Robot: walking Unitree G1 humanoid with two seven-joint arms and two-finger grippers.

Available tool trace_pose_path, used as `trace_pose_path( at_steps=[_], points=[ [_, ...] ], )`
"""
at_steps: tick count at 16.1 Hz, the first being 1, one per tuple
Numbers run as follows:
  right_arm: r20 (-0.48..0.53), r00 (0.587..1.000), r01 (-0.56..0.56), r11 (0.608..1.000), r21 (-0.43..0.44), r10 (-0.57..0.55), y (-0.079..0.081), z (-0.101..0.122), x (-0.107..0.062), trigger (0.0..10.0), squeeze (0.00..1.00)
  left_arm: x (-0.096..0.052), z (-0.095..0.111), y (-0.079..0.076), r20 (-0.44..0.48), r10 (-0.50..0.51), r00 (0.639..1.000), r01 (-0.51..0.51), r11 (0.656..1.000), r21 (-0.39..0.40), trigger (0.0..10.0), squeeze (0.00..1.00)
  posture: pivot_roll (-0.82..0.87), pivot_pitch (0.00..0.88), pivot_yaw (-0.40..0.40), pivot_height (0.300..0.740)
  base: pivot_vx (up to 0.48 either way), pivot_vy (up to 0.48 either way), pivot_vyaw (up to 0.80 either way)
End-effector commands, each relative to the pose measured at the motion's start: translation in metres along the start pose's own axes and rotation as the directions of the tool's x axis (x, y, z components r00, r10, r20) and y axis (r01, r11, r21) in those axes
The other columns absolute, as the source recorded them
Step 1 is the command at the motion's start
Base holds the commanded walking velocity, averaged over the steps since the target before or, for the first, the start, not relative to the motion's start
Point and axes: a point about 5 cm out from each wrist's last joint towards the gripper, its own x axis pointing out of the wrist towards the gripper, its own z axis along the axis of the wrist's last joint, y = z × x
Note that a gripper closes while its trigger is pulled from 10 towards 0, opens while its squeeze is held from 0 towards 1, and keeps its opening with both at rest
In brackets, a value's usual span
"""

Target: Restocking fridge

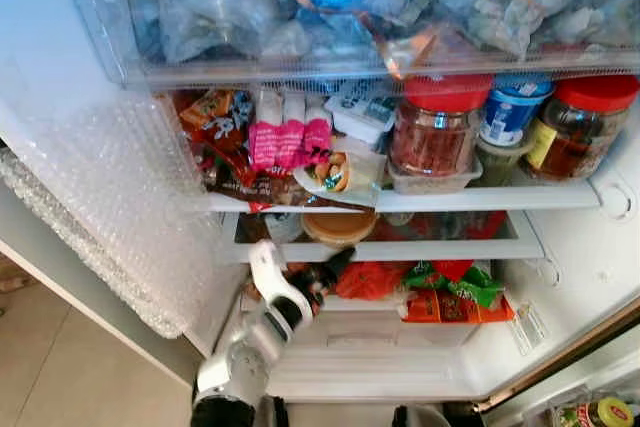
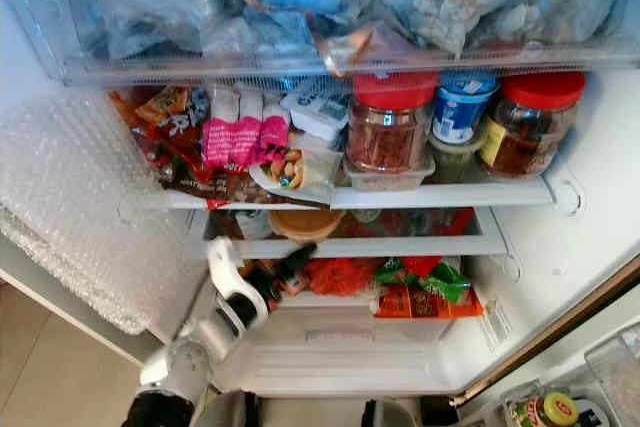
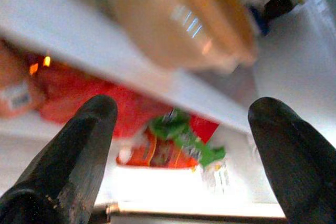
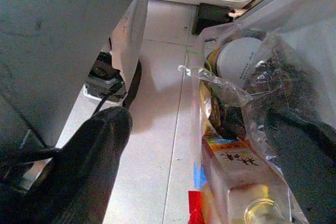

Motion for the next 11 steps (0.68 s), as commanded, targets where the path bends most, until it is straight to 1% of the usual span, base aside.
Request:
trace_pose_path(
  at_steps=[1, 2, 3, 5, 7, 9, 11],
  points=[
    [0.008, 0.999, -0.035, 0.999, 0.001, 0.034, 0.008, 0.0, 0.0, 10.0, 0.0, 0.014, -0.008, -0.023, 0.015, -0.061, 0.998, 0.062, 0.996, -0.061, 10.0, 0.0, -0.03, 0.07, 0.024, 0.64, 0.0, 0.0, 0.0],
    [0.008, 0.999, -0.034, 0.999, 0.001, 0.034, 0.008, 0.0, 0.0, 10.0, 0.0, 0.017, -0.008, -0.024, 0.016, -0.066, 0.998, 0.067, 0.996, -0.062, 10.0, 0.0, -0.03, 0.071, 0.024, 0.64, 0.0, 0.0, 0.0],
    [0.007, 1.0, -0.03, 1.0, 0.002, 0.03, 0.007, -0.001, 0.0, 10.0, 0.0, 0.023, -0.004, -0.025, 0.023, -0.074, 0.997, 0.074, 0.996, -0.04, 10.0, 0.0, -0.04, 0.072, 0.023, 0.64, 0.0, 0.0, 0.0],
    [0.005, 1.0, -0.026, 1.0, 0.004, 0.026, 0.006, -0.002, 0.0, 10.0, 0.0, 0.03, 0.003, -0.027, 0.052, -0.083, 0.995, 0.084, 0.996, -0.012, 10.0, 0.0, -0.05, 0.073, 0.023, 0.64, 0.0, 0.0, 0.0],
    [0.0, 1.0, -0.021, 1.0, 0.007, 0.021, 0.004, -0.006, -0.002, 10.0, 0.0, 0.035, 0.013, -0.035, 0.077, -0.128, 0.989, 0.129, 0.992, -0.013, 10.0, 0.0, -0.06, 0.072, 0.023, 0.64, 0.0, 0.0, 0.0],
    [-0.009, 1.0, -0.018, 1.0, 0.004, 0.018, 0.002, -0.011, -0.004, 10.0, 0.0, 0.034, 0.015, -0.039, 0.075, -0.156, 0.985, 0.156, 0.988, 0.001, 10.0, 0.0, -0.05, 0.072, 0.019, 0.64, 0.0, 0.0, 0.0],
    [-0.02, 1.0, -0.019, 1.0, 0.002, 0.019, 0.002, -0.02, -0.007, 10.0, 0.0, 0.037, 0.012, -0.035, 0.074, -0.145, 0.987, 0.144, 0.989, 0.028, 10.0, 0.0, -0.06, 0.073, 0.014, 0.64, 0.0, 0.0, 0.0]
  ],
)
